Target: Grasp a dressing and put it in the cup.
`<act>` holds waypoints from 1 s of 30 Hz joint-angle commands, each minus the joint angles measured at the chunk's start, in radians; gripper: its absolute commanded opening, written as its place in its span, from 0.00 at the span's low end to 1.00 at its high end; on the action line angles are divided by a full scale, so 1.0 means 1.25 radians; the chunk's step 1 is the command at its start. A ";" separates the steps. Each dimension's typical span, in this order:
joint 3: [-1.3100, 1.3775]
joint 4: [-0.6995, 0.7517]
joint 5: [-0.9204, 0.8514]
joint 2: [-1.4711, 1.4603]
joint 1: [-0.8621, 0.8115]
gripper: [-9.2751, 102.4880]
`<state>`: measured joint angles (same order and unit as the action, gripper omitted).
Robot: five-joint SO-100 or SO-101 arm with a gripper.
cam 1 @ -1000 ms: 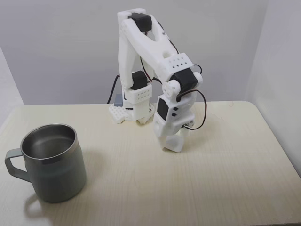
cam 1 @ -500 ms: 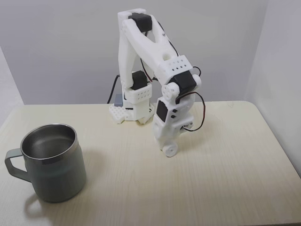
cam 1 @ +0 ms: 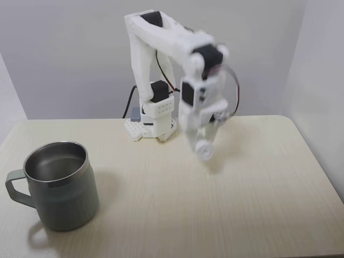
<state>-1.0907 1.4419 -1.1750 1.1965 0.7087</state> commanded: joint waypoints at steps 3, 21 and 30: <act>-0.194 0.107 0.117 -0.074 -0.010 0.08; -0.509 0.158 0.434 -0.223 -0.580 0.08; -0.499 -0.026 0.584 -0.133 -0.879 0.08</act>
<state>-1.6889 1.4619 -0.4786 0.9848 -0.3083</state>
